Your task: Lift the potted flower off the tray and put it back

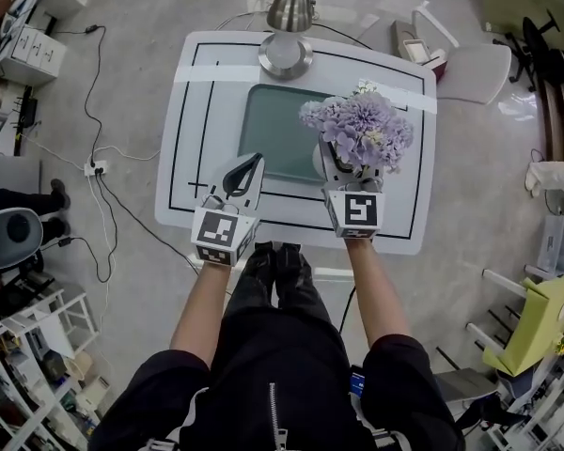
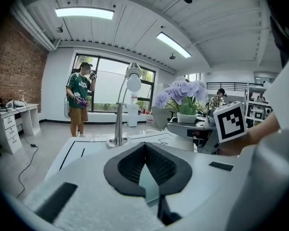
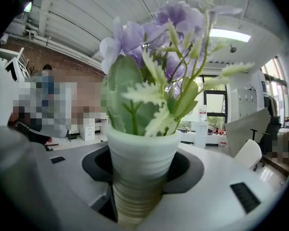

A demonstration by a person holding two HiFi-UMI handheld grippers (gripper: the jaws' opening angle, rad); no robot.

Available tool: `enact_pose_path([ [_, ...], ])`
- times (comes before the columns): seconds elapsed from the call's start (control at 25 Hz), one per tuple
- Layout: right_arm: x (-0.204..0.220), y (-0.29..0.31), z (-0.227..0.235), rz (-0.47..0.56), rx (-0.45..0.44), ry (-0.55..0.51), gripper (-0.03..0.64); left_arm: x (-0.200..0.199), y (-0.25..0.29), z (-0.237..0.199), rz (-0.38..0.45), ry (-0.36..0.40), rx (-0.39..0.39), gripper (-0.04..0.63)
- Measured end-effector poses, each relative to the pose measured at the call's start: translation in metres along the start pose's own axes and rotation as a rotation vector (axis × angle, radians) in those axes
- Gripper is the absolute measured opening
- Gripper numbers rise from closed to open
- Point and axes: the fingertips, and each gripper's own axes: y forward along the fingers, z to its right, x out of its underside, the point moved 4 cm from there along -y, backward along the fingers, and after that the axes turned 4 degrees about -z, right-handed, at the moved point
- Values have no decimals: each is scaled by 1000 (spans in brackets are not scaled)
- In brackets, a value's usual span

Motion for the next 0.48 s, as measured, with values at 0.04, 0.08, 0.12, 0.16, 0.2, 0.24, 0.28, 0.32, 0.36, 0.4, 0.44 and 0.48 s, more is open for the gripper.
enact_pose_path([
  [0.04, -4, 5, 1, 20, 3, 26, 239, 2, 0, -3, 0, -5, -2, 5],
  [0.08, -5, 10, 2, 29, 7, 38, 239, 3, 0, -5, -1, -10, -7, 5],
  [0.12, -2, 15, 4, 30, 12, 36, 239, 4, 0, -8, -2, -16, -13, 5],
  [0.16, 0, 19, 7, 30, 18, 32, 239, 5, 0, -10, -2, -22, -20, 5],
  [0.2, 4, 24, 9, 33, 25, 27, 239, 6, 0, -12, -4, -28, -26, 5],
  [0.24, 8, 29, 11, 36, 31, 17, 239, 8, 0, -14, -6, -32, -31, 5],
  [0.28, 14, 33, 13, 40, 35, -1, 239, 9, 0, -16, -8, -35, -36, 5],
  [0.32, 18, 37, 15, 45, 40, -17, 239, 11, 0, -18, -11, -37, -40, 5],
  [0.36, 20, 41, 17, 50, 45, -27, 239, 13, 0, -19, -16, -40, -45, 5],
  [0.4, 22, 45, 19, 52, 50, -32, 239, 14, -1, -21, -21, -42, -49, 5],
  [0.44, 22, 49, 20, 54, 54, -33, 239, 16, -1, -22, -25, -44, -52, 5],
  [0.48, 23, 53, 22, 56, 57, -31, 239, 18, -1, -24, -29, -47, -56, 5],
])
